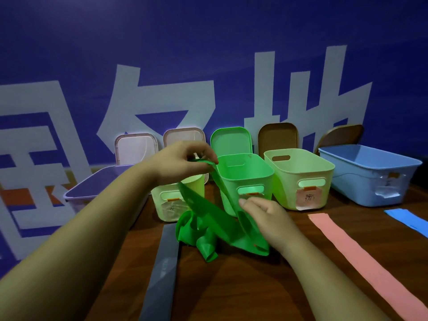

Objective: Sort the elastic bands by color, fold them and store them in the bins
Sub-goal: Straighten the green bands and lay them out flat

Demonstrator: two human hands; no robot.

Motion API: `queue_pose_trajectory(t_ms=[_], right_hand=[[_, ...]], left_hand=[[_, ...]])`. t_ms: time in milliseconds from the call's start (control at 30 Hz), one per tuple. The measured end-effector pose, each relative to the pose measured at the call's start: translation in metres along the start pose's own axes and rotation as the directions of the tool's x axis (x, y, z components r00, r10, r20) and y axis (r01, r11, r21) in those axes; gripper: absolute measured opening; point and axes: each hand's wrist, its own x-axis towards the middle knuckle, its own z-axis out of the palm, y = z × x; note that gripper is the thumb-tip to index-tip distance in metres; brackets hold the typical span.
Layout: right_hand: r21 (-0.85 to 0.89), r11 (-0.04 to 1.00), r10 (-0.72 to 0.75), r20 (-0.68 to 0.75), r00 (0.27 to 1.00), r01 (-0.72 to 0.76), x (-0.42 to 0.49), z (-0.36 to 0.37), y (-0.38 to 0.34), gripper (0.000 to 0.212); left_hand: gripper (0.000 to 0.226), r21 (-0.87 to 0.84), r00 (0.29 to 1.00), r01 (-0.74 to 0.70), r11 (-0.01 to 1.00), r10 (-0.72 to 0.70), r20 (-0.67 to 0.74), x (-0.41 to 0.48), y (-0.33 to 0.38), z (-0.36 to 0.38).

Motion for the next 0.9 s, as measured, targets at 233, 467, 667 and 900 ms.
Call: queue_pose_trajectory(t_ms=[233, 467, 667, 900], right_hand=[[0.253, 0.966, 0.036, 0.046, 0.998, -0.046, 0.000, 0.004, -0.004, 0.022], [0.479, 0.876, 0.036, 0.051, 0.998, -0.056, -0.002, 0.006, -0.005, 0.028], [0.459, 0.888, 0.018, 0.055, 0.998, -0.041, 0.000, 0.007, -0.003, 0.024], [0.478, 0.877, -0.003, 0.092, 0.996, -0.041, -0.002, 0.006, -0.005, 0.025]], left_hand=[[0.035, -0.156, 0.996, -0.090, 0.984, 0.087, -0.025, 0.004, 0.025, 0.025], [0.043, -0.236, 0.999, -0.052, 0.970, 0.051, -0.011, 0.008, 0.029, 0.046], [0.029, -0.350, 0.999, 0.014, 0.937, -0.003, 0.033, 0.006, 0.019, 0.043], [0.036, -0.422, 0.996, 0.086, 0.902, -0.063, 0.069, 0.006, 0.016, 0.029]])
